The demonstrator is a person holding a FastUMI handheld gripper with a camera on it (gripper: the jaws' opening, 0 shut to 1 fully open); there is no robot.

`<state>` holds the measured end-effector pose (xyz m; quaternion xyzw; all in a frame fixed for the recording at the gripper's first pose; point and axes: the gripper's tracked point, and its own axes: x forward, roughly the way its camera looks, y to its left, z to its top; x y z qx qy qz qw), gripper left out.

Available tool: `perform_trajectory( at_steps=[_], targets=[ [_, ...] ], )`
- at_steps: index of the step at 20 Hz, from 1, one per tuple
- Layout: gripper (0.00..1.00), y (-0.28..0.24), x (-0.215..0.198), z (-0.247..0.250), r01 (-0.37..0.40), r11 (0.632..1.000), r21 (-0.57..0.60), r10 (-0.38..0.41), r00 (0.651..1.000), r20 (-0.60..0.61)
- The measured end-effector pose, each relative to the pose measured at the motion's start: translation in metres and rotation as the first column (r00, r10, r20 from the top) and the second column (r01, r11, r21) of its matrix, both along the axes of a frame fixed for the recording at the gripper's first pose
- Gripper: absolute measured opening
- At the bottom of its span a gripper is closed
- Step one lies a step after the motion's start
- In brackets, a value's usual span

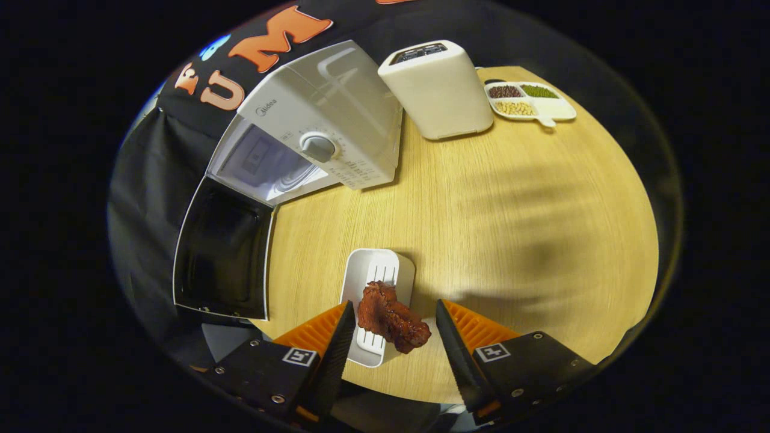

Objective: Open the microwave, put the food inside, and close the microwave door.

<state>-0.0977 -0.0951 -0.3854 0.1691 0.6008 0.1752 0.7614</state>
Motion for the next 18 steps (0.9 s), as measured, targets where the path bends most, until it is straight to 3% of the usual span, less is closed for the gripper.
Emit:
perform_trajectory(
  at_steps=[3, 5, 7, 10, 14, 18],
  targets=[
    [0.73, 0.008, -0.006, -0.005, -0.004, 0.997, 0.074, 0.01, 0.997, -0.078],
    [0.64, 0.007, -0.01, -0.013, -0.016, 0.998, 0.058, 0.023, 0.994, -0.107],
    [0.46, 0.012, -0.007, -0.01, 0.02, 0.995, 0.099, -0.008, 0.993, -0.118],
    [0.26, 0.021, -0.002, 0.002, 0.079, 0.985, 0.156, -0.061, 0.991, -0.121],
    [0.16, 0.03, 0.009, 0.017, 0.198, 0.959, 0.204, -0.179, 0.978, -0.106],
    [0.14, 0.029, 0.011, 0.025, 0.27, 0.944, 0.189, -0.263, 0.963, -0.06]
  ],
)
